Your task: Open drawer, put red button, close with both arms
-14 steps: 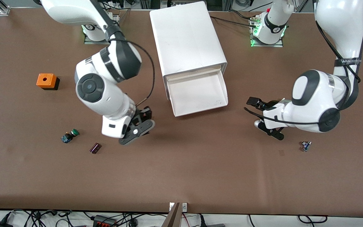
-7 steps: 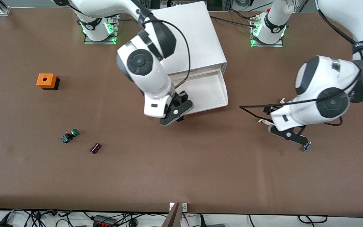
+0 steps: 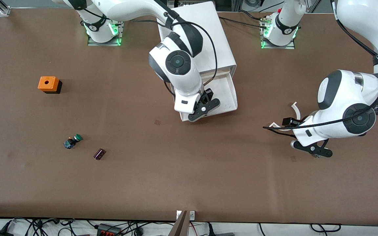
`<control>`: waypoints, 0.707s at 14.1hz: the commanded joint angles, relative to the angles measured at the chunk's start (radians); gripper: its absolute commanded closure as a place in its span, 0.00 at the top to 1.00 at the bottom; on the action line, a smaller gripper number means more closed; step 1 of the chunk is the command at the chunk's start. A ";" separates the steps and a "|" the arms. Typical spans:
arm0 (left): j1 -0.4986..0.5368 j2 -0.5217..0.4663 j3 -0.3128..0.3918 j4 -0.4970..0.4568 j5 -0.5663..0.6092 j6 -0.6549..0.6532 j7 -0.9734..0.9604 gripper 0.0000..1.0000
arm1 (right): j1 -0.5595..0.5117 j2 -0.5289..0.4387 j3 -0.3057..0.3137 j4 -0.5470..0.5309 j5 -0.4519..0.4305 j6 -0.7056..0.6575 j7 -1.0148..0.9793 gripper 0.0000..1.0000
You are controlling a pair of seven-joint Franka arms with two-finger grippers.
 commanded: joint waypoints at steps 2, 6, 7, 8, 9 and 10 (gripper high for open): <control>0.002 0.004 -0.009 0.013 0.015 0.000 -0.021 1.00 | 0.037 0.033 -0.010 0.033 0.013 -0.006 0.059 0.00; 0.002 0.004 -0.012 0.009 0.015 0.000 -0.021 1.00 | 0.046 0.048 -0.011 0.030 0.005 -0.017 0.067 0.00; 0.002 0.004 -0.012 0.009 0.015 0.000 -0.021 1.00 | 0.046 0.050 -0.011 0.027 0.005 -0.017 0.069 0.00; 0.000 0.004 -0.010 0.009 0.015 0.000 -0.021 1.00 | 0.046 0.050 -0.011 0.025 0.006 -0.032 0.075 0.00; 0.000 0.004 -0.012 0.009 0.015 0.000 -0.021 1.00 | 0.048 0.050 -0.011 0.027 0.005 -0.070 0.097 0.00; 0.000 0.004 -0.012 0.009 0.015 0.000 -0.021 1.00 | 0.055 0.048 -0.013 0.029 0.005 -0.088 0.101 0.00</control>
